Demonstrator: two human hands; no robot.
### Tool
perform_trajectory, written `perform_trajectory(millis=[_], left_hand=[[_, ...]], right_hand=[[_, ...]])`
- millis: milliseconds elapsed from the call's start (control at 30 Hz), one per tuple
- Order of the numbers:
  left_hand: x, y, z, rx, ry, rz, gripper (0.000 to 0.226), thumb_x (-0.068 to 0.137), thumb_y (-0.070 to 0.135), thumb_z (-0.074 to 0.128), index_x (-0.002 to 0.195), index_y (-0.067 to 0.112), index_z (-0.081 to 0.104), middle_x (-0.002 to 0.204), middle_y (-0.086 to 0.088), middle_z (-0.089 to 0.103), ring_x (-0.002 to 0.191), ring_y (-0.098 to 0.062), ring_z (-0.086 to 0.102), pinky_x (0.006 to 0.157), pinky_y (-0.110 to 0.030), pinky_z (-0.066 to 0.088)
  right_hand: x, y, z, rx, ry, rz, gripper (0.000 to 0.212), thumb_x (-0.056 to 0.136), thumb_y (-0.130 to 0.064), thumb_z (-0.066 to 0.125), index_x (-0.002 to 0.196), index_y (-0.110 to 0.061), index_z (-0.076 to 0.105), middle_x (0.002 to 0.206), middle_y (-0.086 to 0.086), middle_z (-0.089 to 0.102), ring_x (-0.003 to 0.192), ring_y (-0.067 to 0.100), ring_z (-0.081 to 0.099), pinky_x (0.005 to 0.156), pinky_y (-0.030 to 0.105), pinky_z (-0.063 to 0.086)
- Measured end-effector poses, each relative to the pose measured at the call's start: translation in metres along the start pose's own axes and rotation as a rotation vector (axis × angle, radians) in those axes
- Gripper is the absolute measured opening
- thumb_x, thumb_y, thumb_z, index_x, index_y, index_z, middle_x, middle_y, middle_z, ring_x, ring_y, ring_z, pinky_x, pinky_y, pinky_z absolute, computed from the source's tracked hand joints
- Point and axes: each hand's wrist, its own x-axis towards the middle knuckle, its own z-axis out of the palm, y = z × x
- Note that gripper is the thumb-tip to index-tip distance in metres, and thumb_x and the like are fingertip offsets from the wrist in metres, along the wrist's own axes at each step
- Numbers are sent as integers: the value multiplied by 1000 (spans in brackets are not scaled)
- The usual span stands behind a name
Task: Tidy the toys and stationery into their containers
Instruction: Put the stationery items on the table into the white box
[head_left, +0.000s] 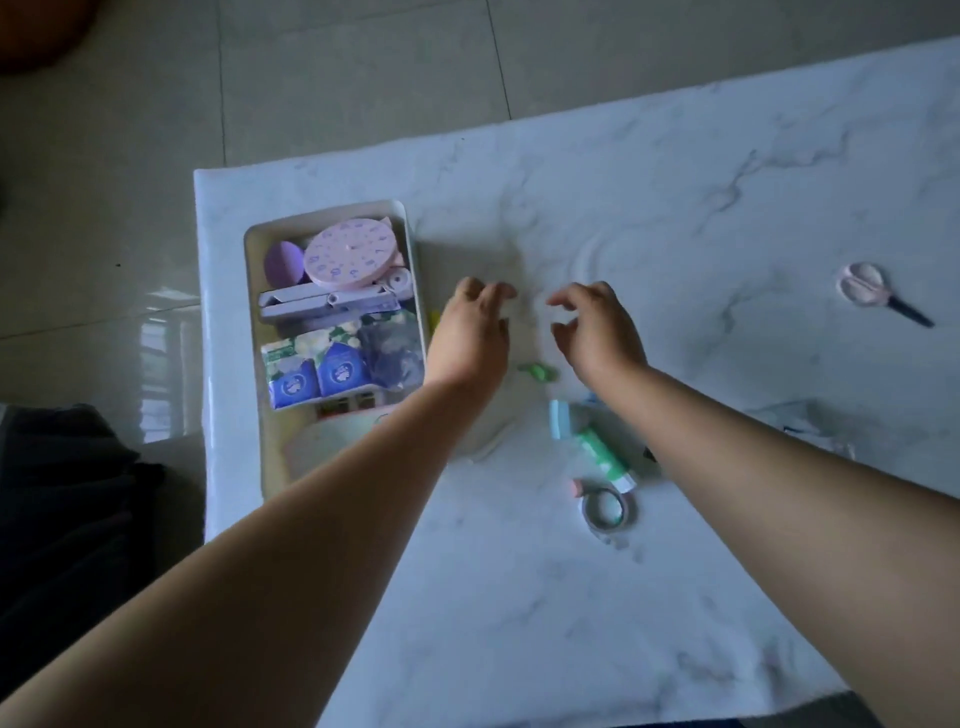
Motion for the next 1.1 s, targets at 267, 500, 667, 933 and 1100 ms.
perform_trajectory(millis=[267,500,667,933,1100], left_hand=[[-51,18,75,281,-314,-531,36,92,-2,40,126,4,49,128,-18,47,113,-40,56,92,-42,47],[-64,13,99,325,-233,-617,34,92,-7,33,120,1,51,123,-20,54,113,-38,57,92,-40,46],[-68,20,85,247,-182,-508,27,87,-4,45,113,5,49,114,-20,58,102,-41,60,79,-40,47],[-64,17,-5,264,81,-217,25,85,11,51,110,15,56,106,-13,52,95,-33,53,65,-37,35],[-88,-30,-52,369,89,-370,25,87,5,47,108,16,55,108,-13,51,100,-33,51,67,-36,34]], right_hand=[[-23,94,-10,-198,-194,196,34,85,-11,60,118,-19,57,125,11,50,107,30,58,87,31,45],[-26,105,4,-303,-185,207,28,87,-10,58,115,-10,53,119,14,57,109,34,58,87,36,48],[-28,89,2,-250,-165,203,21,90,-13,56,111,-11,55,114,12,63,105,33,60,81,32,46],[-34,-18,-5,122,-280,-94,15,85,-28,67,96,-21,60,86,-4,67,83,22,63,75,33,50],[-40,-83,20,111,-339,-226,20,83,-25,70,101,-19,65,93,1,69,84,21,61,65,25,38]])
